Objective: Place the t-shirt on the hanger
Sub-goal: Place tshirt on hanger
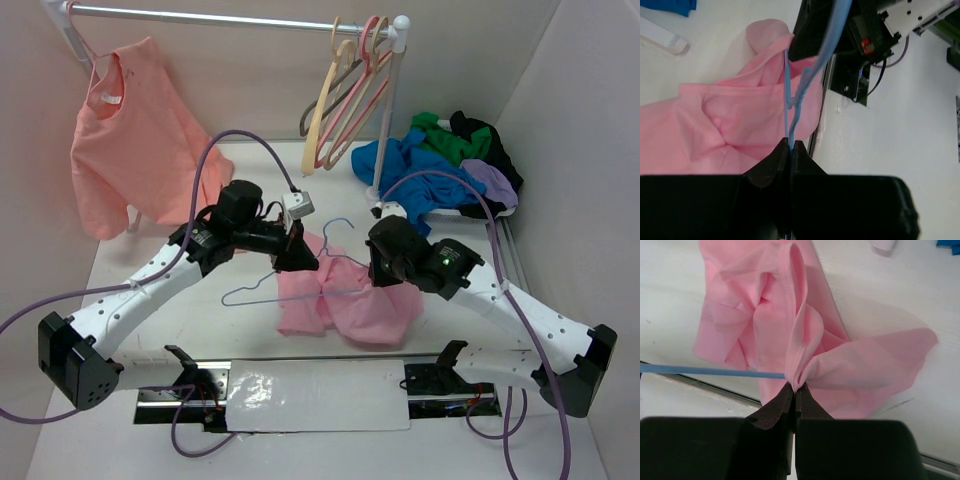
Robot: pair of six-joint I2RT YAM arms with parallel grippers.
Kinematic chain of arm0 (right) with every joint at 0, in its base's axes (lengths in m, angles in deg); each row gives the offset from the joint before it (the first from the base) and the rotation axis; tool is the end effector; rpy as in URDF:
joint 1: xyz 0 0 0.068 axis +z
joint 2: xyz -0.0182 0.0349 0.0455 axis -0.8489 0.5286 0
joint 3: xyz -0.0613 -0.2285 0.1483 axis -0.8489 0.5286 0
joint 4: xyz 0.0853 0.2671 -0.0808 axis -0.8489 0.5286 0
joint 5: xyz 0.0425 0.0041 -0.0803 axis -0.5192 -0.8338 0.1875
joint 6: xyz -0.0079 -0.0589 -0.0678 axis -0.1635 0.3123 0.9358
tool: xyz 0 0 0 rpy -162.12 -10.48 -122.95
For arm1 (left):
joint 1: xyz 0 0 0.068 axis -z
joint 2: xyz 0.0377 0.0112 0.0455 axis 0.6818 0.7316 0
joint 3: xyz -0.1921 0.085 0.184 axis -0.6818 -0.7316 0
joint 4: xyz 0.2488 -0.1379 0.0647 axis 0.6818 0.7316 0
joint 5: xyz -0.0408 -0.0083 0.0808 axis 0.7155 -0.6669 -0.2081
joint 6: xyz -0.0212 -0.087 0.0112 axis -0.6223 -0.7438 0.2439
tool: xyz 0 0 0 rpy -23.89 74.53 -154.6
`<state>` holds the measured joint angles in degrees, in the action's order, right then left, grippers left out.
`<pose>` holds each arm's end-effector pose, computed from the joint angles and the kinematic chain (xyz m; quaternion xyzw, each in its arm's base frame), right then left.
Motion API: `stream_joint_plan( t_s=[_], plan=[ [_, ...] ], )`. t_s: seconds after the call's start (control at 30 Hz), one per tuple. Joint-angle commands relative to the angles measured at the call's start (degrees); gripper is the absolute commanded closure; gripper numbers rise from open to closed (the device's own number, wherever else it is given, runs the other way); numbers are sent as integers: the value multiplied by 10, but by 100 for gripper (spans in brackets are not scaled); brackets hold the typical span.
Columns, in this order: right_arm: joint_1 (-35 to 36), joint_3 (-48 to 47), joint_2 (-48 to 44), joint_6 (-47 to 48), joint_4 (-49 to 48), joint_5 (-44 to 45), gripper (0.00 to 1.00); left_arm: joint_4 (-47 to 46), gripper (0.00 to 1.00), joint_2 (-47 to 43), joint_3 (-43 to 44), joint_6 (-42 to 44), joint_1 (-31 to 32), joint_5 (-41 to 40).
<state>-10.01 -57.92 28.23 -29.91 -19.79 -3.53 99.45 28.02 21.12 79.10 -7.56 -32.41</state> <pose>0.1896 0.1818 0.2969 -0.0988 0.9321 0.1195 0.3275 0.2368 -0.2361 0.3371 0.3919 0.7209 -0.4607 0.3384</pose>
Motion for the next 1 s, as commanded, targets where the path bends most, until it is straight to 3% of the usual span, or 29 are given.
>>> stream_joint_plan(
  t_s=[0.0,0.2,0.47,0.7,0.97],
  plan=[
    [12,-31,2,0,-8,6,100,-94,100,2,-13,-65,11,-34],
    [18,-36,2,0,-8,11,100,-151,100,3,-33,-133,24,-107],
    [30,-70,7,0,-14,5,100,-277,100,8,-96,-182,72,-139],
    [80,-157,42,-10,2,40,100,-366,100,-11,-160,-186,103,-176],
    [119,-167,72,-9,-12,47,100,-429,100,-65,-212,-209,103,-246]
  ],
)
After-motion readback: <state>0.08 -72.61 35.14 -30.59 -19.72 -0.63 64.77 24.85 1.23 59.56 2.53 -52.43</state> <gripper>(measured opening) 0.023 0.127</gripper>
